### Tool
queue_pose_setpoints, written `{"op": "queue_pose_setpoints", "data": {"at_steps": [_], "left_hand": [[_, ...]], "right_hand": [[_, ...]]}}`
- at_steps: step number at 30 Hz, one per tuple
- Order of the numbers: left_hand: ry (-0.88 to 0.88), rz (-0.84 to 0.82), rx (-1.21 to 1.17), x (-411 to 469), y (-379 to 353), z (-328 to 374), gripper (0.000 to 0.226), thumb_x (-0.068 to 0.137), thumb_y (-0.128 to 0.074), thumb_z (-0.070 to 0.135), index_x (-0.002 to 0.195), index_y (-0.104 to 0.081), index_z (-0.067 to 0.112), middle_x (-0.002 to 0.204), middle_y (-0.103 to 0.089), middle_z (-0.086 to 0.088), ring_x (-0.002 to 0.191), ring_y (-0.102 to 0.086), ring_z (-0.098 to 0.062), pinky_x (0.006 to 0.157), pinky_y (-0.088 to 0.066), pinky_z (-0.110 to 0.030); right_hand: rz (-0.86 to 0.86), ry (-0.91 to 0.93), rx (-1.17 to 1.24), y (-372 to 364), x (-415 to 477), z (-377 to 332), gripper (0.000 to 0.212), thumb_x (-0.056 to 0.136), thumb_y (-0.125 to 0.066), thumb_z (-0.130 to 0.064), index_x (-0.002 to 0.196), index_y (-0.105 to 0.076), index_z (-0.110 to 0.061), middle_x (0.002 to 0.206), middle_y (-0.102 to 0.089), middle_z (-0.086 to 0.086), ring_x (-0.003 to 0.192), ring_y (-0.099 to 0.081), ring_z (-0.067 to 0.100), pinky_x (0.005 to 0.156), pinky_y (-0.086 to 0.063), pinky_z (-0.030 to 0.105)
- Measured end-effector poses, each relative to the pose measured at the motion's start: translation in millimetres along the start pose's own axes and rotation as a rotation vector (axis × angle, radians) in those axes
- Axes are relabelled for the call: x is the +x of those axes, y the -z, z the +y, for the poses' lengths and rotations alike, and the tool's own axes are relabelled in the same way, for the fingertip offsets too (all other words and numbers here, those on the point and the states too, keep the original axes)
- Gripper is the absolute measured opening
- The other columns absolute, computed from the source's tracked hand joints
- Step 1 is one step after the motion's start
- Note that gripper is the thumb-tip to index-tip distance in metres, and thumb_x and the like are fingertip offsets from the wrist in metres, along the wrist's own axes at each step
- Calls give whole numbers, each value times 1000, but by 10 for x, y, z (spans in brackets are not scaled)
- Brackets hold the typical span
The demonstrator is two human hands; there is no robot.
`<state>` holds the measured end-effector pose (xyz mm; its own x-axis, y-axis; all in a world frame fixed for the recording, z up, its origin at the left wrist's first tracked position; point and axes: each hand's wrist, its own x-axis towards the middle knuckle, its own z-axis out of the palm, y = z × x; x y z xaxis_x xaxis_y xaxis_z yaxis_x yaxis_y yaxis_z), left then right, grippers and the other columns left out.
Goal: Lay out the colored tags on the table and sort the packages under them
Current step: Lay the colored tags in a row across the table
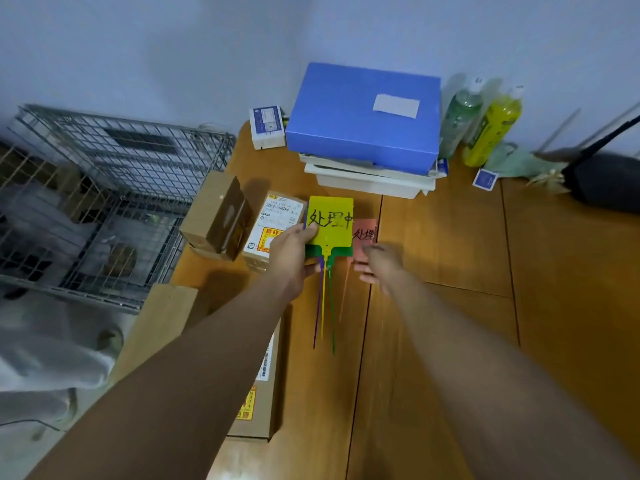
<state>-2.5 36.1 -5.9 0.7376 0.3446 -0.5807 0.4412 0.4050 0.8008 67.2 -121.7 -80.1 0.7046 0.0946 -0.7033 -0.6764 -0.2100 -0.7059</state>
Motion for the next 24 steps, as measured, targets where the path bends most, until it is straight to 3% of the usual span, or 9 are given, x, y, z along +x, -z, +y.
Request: {"op": "queue_pose_setpoints", "data": {"at_steps": [4,7,11,15,18,22,24], "left_hand": [[-19,-17,4,7,5,59,20,97,-64,25,111,-70,12,88,-74,-7,56,-66,-17,40,-46,-25],[-45,-36,15,-53,-26,124,17,97,-63,26,108,-70,14,86,-73,-7,53,-65,-15,40,-45,-25],[-74,-62,14,-244,-72,301,14,97,-63,26,105,-70,16,83,-73,-5,48,-63,-12,40,-44,-24],[-148,-87,-36,-519,-171,567,10,98,-62,21,102,-67,13,75,-69,-6,41,-59,-13,37,-43,-23],[-212,-125,-63,-777,-308,851,9,98,-62,18,102,-67,11,67,-65,-3,38,-55,-11,36,-41,-22],[-278,-235,-83,-1174,-576,1279,7,93,-68,21,95,-70,14,82,-72,-8,67,-67,-20,49,-49,-27],[-328,-314,-58,-1449,-774,1491,7,93,-69,23,95,-70,17,87,-74,-6,72,-68,-18,51,-50,-26]], "right_hand": [[-8,60,-187,48,-40,-16,43,103,-48,-28,144,-47,-16,127,-60,4,110,-63,23,92,-56,41],[51,142,-284,117,-211,-143,51,102,-51,-33,148,-40,-14,129,-57,6,113,-61,28,95,-55,43],[1,245,-465,223,-590,-421,38,103,-51,-29,138,-54,-14,111,-66,5,92,-65,23,69,-52,28],[-80,293,-283,325,-1068,-868,38,103,-49,-36,129,-61,-12,109,-72,3,95,-72,21,82,-59,35],[-118,359,-162,449,-1554,-1313,43,101,-49,-46,121,-67,-13,110,-75,6,96,-73,22,84,-61,37],[-74,497,-228,737,-2337,-1795,34,96,-63,-44,113,-65,-14,99,-71,2,84,-71,19,77,-57,34],[-37,577,-285,918,-2684,-1981,34,92,-70,-37,113,-64,-11,91,-68,-1,76,-68,14,68,-55,29]]}}
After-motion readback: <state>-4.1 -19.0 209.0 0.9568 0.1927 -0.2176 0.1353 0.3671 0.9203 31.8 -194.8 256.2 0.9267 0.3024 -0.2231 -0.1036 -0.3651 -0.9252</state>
